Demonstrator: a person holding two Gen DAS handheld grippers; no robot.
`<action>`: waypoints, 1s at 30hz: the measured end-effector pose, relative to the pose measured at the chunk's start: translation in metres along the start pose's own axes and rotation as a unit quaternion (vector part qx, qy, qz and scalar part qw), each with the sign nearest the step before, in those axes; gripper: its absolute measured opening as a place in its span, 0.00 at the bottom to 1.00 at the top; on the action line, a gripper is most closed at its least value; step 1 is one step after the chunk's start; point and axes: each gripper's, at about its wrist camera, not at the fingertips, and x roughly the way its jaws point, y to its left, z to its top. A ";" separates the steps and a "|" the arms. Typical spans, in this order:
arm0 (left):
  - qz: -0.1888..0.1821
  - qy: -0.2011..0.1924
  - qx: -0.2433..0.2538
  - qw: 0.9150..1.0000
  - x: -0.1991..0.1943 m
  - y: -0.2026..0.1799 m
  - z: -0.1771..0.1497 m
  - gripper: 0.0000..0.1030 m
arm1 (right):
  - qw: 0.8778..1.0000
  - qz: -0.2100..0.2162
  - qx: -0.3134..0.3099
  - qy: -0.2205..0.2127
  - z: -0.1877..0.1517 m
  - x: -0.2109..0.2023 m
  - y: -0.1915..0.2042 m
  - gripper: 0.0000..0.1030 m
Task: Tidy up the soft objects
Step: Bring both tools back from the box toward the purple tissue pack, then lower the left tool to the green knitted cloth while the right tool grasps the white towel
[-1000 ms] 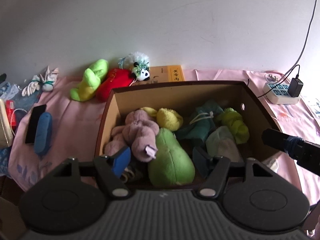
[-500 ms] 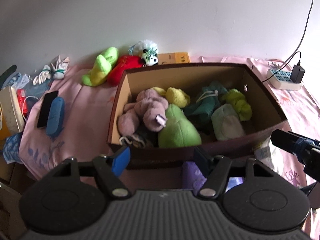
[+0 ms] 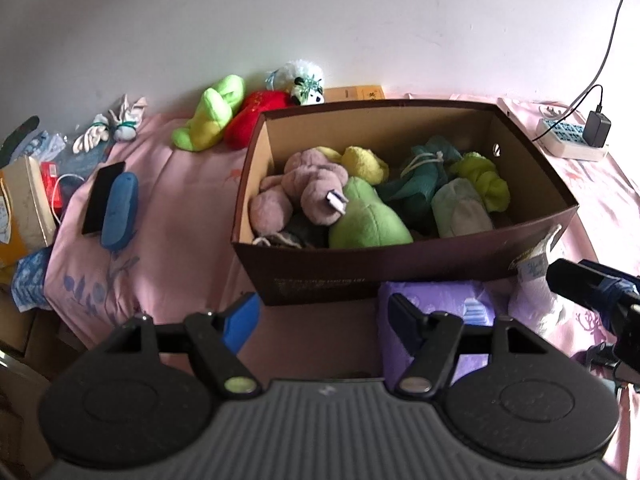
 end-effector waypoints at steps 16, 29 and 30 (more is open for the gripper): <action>0.013 0.015 0.011 1.000 0.001 -0.001 -0.018 0.68 | 0.998 -0.007 -0.068 0.009 -0.026 -0.006 0.017 0.09; 0.015 0.038 0.014 0.999 0.005 -0.001 -0.029 0.68 | 0.998 -0.009 -0.067 0.016 -0.036 -0.009 0.014 0.10; 0.016 0.039 0.014 0.999 0.005 -0.001 -0.030 0.68 | 0.998 -0.010 -0.067 0.016 -0.036 -0.009 0.014 0.10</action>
